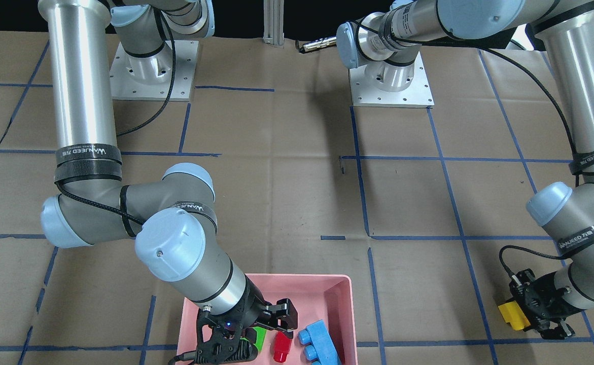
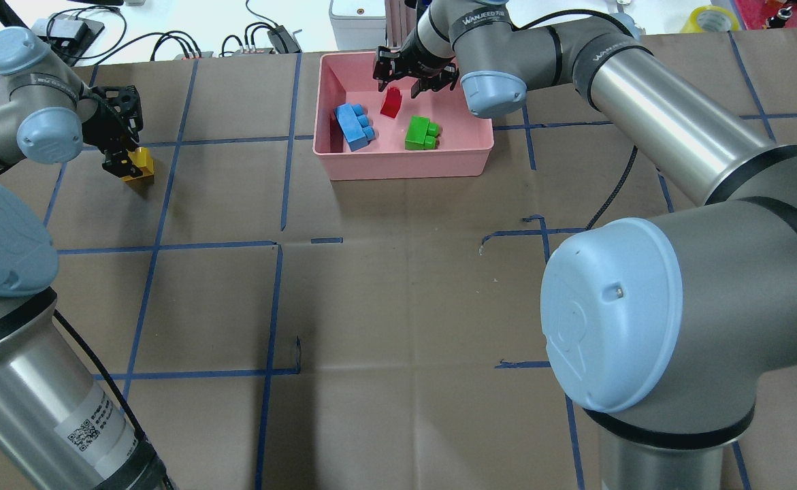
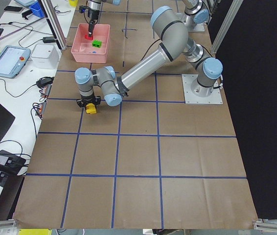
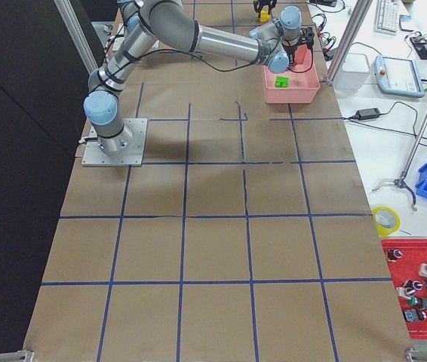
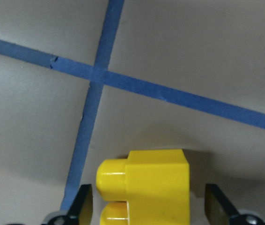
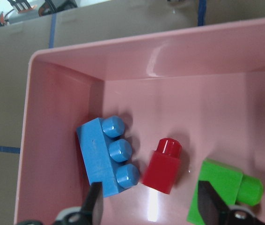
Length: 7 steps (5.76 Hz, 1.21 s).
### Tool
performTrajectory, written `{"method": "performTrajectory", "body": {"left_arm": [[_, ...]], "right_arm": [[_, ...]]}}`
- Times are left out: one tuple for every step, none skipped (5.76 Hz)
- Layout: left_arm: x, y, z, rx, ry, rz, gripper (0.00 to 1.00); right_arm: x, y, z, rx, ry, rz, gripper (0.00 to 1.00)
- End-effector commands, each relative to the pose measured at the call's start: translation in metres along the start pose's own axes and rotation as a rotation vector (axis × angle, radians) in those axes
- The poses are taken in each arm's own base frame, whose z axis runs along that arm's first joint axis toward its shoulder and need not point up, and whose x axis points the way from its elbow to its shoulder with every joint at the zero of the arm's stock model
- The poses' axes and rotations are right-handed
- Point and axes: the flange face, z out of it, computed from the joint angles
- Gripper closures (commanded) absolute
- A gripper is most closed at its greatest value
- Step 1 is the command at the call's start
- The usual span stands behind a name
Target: Put all blocks into box
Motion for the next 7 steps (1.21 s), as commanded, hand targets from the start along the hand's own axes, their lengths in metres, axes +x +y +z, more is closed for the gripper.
{"method": "performTrajectory", "body": {"left_arm": [[-0.009, -0.001, -0.026, -0.004, -0.047, -0.032, 0.87], [-0.027, -0.006, -0.076, -0.006, -0.098, -0.088, 0.93], [-0.035, -0.011, -0.127, 0.001, -0.074, -0.181, 0.94], [-0.034, -0.025, -0.170, 0.010, -0.038, -0.318, 0.94], [-0.027, -0.056, -0.206, 0.019, -0.033, -0.497, 0.94], [-0.017, -0.095, -0.222, 0.030, -0.035, -0.654, 0.94], [-0.007, -0.134, -0.224, 0.036, -0.018, -0.826, 0.94]], "right_arm": [[0.005, 0.001, -0.020, -0.031, 0.014, 0.026, 0.00], [0.012, -0.004, -0.065, -0.016, 0.033, 0.052, 0.00], [0.042, 0.002, -0.111, -0.145, 0.074, 0.070, 0.00], [0.067, 0.017, -0.156, -0.256, 0.192, 0.032, 0.00], [0.075, 0.036, -0.209, -0.297, 0.356, 0.004, 0.00], [0.053, 0.072, -0.264, -0.346, 0.383, 0.001, 0.00], [0.037, 0.118, -0.306, -0.359, 0.375, -0.005, 0.00]]}}
